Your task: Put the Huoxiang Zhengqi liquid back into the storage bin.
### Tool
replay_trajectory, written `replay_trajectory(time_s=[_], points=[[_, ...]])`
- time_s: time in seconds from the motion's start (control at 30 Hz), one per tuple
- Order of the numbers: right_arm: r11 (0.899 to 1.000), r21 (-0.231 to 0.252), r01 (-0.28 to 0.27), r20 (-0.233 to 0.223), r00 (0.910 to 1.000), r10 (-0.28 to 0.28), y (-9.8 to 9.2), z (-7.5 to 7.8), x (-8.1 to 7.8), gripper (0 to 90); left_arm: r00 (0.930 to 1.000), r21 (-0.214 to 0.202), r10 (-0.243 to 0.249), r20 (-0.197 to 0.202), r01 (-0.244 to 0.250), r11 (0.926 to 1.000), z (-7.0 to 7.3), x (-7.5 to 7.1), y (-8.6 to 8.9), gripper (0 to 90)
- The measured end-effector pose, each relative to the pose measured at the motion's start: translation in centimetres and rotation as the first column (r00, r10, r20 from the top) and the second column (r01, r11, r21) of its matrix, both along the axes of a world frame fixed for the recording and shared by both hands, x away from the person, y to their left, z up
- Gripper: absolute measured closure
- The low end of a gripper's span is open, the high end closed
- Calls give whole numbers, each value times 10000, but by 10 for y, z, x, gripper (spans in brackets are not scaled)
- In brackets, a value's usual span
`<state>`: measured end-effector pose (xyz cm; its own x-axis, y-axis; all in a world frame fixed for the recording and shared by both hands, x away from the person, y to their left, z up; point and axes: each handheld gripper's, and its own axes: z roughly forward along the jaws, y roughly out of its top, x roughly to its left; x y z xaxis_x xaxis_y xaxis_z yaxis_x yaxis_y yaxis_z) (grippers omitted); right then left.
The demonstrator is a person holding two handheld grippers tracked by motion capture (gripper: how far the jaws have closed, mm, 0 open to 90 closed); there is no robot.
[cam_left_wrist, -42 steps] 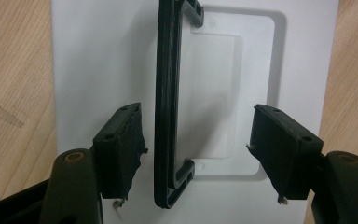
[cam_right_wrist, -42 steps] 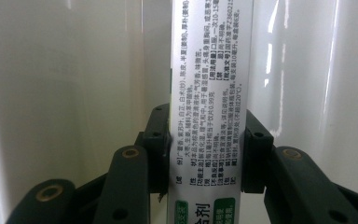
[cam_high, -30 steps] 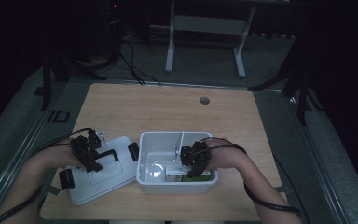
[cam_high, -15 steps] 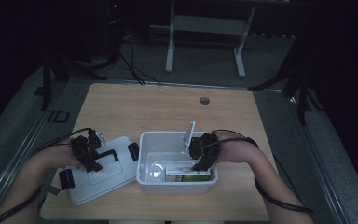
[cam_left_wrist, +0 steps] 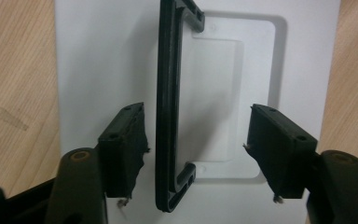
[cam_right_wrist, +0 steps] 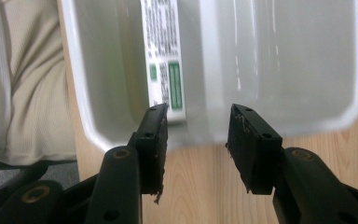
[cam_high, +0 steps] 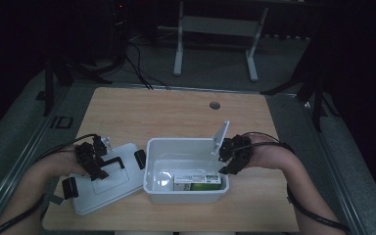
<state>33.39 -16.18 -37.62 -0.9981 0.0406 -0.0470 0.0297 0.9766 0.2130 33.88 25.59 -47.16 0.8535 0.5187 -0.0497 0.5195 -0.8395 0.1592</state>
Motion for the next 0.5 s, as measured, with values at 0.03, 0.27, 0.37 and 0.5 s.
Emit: replay_trajectory(time_s=[0.03,0.27,0.37,0.5], points=[[10000,25,68,27,10000,-68,-5,0,1,560,10000,28,-6,19,6,10000,0,0,0,380],[9975,-145,698,119,9975,-696,-32,-3,4,532,10000,-173,-60,-61,59,9998,-1,1,-1,458],[9962,-203,842,94,9964,-840,-38,-8,6,513,10000,-636,0,-79,-5,9980,1,2,1,480],[9930,-213,1163,-86,9931,-1165,-52,-20,9,504,9999,-588,-113,-63,109,9982,1,2,2,569]])
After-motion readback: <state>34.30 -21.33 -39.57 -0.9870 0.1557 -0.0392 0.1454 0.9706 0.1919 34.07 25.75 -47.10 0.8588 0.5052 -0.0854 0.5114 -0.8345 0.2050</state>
